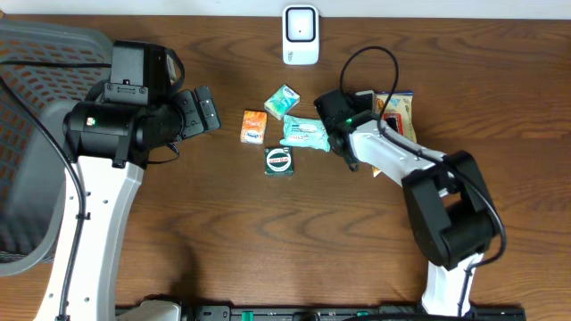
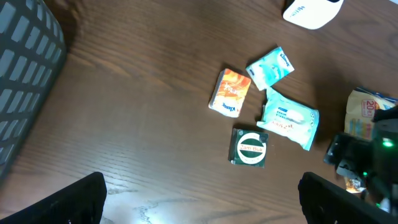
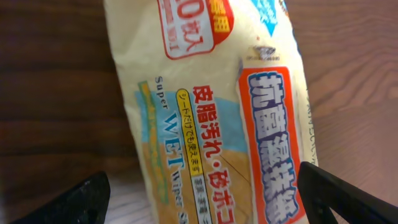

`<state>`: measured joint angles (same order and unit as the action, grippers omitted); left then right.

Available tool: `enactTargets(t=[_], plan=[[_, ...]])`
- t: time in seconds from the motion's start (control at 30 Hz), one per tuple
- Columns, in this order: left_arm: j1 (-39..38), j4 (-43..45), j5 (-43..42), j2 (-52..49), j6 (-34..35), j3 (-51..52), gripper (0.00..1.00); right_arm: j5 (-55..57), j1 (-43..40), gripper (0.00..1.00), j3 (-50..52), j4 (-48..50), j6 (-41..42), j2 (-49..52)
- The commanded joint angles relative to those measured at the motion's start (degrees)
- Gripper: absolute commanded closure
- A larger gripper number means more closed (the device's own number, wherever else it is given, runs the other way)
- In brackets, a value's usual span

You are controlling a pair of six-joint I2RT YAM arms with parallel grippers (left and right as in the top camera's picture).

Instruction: Scan the item barcode

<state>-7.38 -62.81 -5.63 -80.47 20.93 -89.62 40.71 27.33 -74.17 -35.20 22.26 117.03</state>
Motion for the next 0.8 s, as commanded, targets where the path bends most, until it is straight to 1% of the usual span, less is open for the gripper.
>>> enactTargets(t=[0.0,0.13,0.2,0.27,0.3,0.33,0.4,0.43,0.47,0.63,0.77], plan=[[0.24,-0.15,0.35,-0.02,-0.33,-0.7,0.02,3.93,0.46,0.1,-0.55,0.11,-0.04,1.9],[0.24,-0.15,0.35,-0.02,-0.33,-0.7,0.02,3.98,0.13,0.12,-0.55,0.96,-0.07,5.03],[0.24,-0.15,0.35,-0.02,-0.33,-0.7,0.02,3.98,-0.35,0.18,-0.55,1.4,-0.07,7.04],[0.24,-0.15,0.35,-0.02,-0.33,-0.7,0.02,3.96,-0.76,0.35,-0.55,1.36,-0.07,8.74],[0.24,-0.15,0.35,-0.02,-0.35,-0.7,0.02,3.8,-0.98,0.46,-0.55,1.09,-0.04,9.35],[0.24,-0.15,0.35,-0.02,-0.33,-0.7,0.02,3.37,-1.11,0.61,-0.55,0.61,-0.04,9.7],[0.24,-0.15,0.35,-0.02,-0.33,-0.7,0.02,1.31,-1.14,0.85,-0.57,-0.35,-0.04,9.73],[0.24,-0.15,0.35,-0.02,-0.33,-0.7,0.02,0.17,-1.14,0.93,-0.63,-0.44,-0.04,9.51],[0.24,-0.15,0.35,-0.02,-0.33,-0.7,0.02,-0.92,-1.14,0.99,-0.68,-0.52,-0.04,9.18],[0.24,-0.15,0.35,-0.02,-0.33,-0.7,0.02,-6.08,-1.22,0.99,-1.51,-2.19,-0.02,5.38],[0.24,-0.15,0.35,-0.02,-0.33,-0.7,0.02,-10.51,-2.08,0.99,-2.34,-2.67,-0.04,-1.38]])
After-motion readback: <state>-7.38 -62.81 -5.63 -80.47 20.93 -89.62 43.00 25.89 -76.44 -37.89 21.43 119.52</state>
